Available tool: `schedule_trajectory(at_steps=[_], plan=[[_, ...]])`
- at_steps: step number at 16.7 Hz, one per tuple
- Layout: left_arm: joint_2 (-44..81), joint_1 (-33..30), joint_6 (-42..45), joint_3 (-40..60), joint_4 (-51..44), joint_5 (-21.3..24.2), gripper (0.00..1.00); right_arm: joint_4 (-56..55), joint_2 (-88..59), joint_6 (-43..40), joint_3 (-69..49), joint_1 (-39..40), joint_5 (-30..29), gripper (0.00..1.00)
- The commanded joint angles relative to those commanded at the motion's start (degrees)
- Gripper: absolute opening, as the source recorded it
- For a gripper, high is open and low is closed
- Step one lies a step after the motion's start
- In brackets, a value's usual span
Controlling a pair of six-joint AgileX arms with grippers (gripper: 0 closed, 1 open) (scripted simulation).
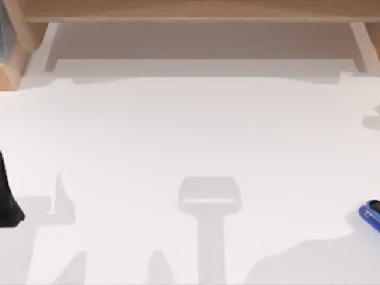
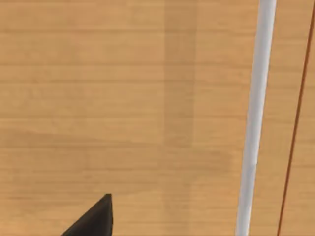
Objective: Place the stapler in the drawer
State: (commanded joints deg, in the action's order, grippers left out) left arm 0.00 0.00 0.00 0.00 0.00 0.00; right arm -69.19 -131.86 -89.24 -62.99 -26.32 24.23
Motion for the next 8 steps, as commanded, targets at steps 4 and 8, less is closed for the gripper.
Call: schedule_trajectory(at_steps=[4,8], plan=[[0.00,0.00,0.00,0.00,0.00,0.00,1.00,0.20,0.05,0.05,0.05,0.29,-0.14,1.00],[0.00,0.00,0.00,0.00,0.00,0.00,1.00,2.18,-1.78,-0.03,-3.94,0.88,-0.91,1.00]])
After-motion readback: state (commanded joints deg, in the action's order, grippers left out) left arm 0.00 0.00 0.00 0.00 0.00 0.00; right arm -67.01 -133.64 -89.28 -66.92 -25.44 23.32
